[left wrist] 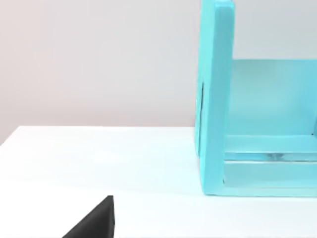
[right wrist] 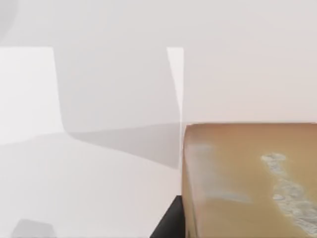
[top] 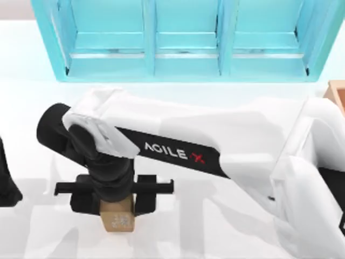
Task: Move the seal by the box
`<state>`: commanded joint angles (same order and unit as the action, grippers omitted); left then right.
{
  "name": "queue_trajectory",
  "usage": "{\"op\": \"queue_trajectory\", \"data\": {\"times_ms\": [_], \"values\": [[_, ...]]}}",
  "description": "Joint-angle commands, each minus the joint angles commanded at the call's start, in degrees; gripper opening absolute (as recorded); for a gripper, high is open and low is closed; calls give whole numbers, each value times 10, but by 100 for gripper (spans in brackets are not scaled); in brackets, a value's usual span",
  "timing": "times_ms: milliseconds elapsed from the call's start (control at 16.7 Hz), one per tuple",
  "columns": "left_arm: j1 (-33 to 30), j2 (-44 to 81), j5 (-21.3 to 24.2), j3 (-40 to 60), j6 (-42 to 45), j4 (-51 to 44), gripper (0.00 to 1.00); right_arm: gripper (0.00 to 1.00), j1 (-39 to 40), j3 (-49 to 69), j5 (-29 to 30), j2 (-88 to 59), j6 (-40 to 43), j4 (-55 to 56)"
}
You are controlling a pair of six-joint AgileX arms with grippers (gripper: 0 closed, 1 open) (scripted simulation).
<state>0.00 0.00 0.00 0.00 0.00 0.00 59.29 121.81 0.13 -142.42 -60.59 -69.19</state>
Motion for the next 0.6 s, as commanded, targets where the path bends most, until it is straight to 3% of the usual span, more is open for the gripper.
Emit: {"op": "queue_trajectory", "data": {"times_ms": [600], "values": [[0,0,0,0,0,0,100,0,-2,96,0,2,-1,-100]]}}
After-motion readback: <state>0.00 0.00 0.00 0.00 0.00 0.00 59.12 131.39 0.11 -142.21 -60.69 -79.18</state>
